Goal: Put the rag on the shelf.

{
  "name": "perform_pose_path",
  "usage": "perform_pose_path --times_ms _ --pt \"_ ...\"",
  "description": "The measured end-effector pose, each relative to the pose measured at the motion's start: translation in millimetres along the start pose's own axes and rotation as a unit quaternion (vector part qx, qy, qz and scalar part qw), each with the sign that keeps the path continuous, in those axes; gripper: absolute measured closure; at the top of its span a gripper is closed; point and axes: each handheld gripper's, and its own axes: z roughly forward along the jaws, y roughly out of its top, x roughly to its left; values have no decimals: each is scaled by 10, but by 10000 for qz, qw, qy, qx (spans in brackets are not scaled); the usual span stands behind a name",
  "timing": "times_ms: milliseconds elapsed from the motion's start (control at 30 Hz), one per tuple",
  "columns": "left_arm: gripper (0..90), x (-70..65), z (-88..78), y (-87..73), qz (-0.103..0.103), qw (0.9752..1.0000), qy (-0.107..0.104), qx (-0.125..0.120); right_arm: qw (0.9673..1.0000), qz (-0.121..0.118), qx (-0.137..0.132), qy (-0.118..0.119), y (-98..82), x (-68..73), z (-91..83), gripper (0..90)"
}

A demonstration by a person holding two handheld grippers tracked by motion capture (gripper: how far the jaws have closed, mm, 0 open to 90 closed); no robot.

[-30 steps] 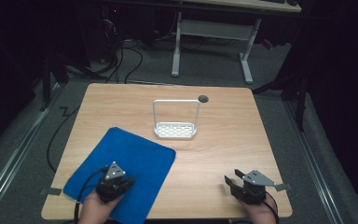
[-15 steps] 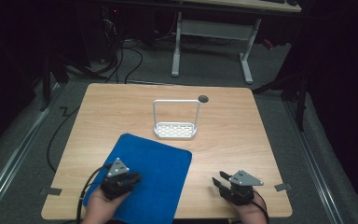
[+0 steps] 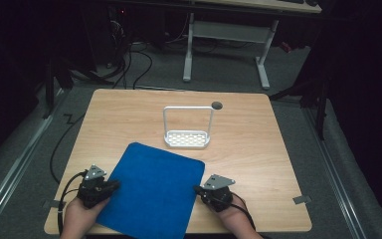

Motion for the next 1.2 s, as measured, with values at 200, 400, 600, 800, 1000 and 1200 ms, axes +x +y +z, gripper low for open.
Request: perform_pose_path --times_ms 200,400,600,800,1000,1200 --pt "794 -48 10 -4 94 9999 -118 2 9996 -98 278 5 19 26 95 900" --pt "794 -235 47 5 292 9982 -509 106 9991 43 311 -293 -84 -129 -29 900" --pt "794 -543 159 18 574 9931 -1019 54 9973 70 332 -646 -216 -278 -182 900" --pt "794 -774 253 63 891 9890 -1183 37 9951 208 365 -898 -287 -398 -270 900" --pt "783 -865 276 67 937 9853 -1423 97 9913 407 409 -1181 -389 -544 -393 900" --pt "779 -961 259 27 998 9811 -1649 162 9914 523 289 -1164 -500 -629 -492 900"
